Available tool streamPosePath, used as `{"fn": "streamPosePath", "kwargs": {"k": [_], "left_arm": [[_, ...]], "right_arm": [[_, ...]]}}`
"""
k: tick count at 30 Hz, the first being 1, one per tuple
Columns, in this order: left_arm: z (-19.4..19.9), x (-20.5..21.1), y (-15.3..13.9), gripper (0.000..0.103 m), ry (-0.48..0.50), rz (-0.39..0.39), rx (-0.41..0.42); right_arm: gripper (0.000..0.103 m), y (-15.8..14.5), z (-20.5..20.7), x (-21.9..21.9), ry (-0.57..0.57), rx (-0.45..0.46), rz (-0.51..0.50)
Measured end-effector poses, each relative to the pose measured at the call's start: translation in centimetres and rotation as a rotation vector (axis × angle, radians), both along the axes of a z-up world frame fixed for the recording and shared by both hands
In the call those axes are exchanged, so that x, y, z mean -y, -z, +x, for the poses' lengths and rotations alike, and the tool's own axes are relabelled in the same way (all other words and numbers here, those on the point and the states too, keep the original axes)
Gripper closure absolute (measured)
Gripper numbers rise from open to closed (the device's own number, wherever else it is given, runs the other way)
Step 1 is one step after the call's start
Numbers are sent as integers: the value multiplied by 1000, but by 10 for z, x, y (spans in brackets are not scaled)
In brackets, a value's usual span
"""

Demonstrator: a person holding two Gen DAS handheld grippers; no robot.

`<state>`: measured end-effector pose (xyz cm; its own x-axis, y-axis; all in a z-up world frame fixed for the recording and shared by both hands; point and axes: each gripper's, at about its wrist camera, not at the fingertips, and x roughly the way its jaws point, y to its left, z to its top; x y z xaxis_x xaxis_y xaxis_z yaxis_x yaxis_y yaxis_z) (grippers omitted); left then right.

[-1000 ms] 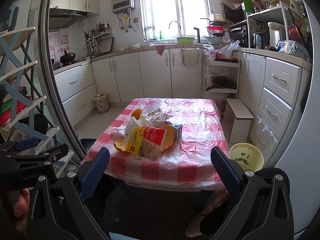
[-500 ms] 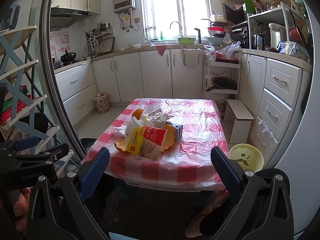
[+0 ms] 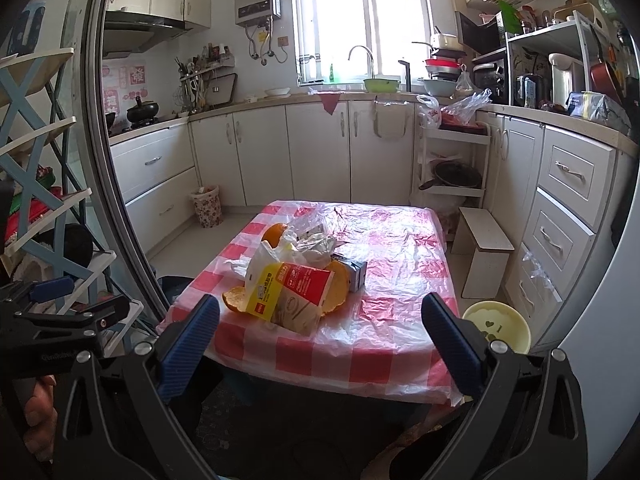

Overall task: Collect trash
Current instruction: 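Grasp the yellow-red box with the right tool while the left tool grasps a white plastic bag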

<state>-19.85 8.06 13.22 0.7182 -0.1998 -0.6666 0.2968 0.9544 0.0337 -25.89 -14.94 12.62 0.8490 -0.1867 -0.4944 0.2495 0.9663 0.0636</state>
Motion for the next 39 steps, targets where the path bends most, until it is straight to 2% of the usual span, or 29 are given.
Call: {"fn": "streamPosePath", "kwargs": {"k": [5, 10, 15, 21, 23, 25, 32, 35, 36, 37, 39], "left_arm": [[34, 5, 22, 6, -2, -18, -78], [66, 18, 42, 6, 37, -60, -155], [95, 37, 63, 6, 56, -99, -215], [127, 43, 85, 6, 7, -132, -280], [135, 44, 91, 6, -16, -118, -289], [145, 43, 96, 6, -36, -118, -303], [173, 40, 102, 6, -80, -140, -327], [181, 41, 105, 6, -96, -140, -334], [184, 41, 106, 6, -100, -140, -338], [186, 41, 108, 6, -103, -139, -340], [188, 42, 110, 6, -109, -135, -346]], "right_arm": [[6, 22, 38, 20, -25, -88, 42], [6, 47, 74, 37, -52, -157, 64], [6, 68, 110, 57, -138, -181, 136], [7, 95, 159, 72, -225, -208, 224], [11, 101, 171, 74, -251, -217, 249], [21, 107, 181, 75, -287, -228, 270], [35, 124, 198, 81, -318, -260, 341], [57, 131, 197, 82, -351, -274, 368], [70, 133, 196, 83, -368, -276, 389], [78, 133, 196, 84, -376, -277, 400], [84, 131, 191, 84, -390, -260, 399]]}}
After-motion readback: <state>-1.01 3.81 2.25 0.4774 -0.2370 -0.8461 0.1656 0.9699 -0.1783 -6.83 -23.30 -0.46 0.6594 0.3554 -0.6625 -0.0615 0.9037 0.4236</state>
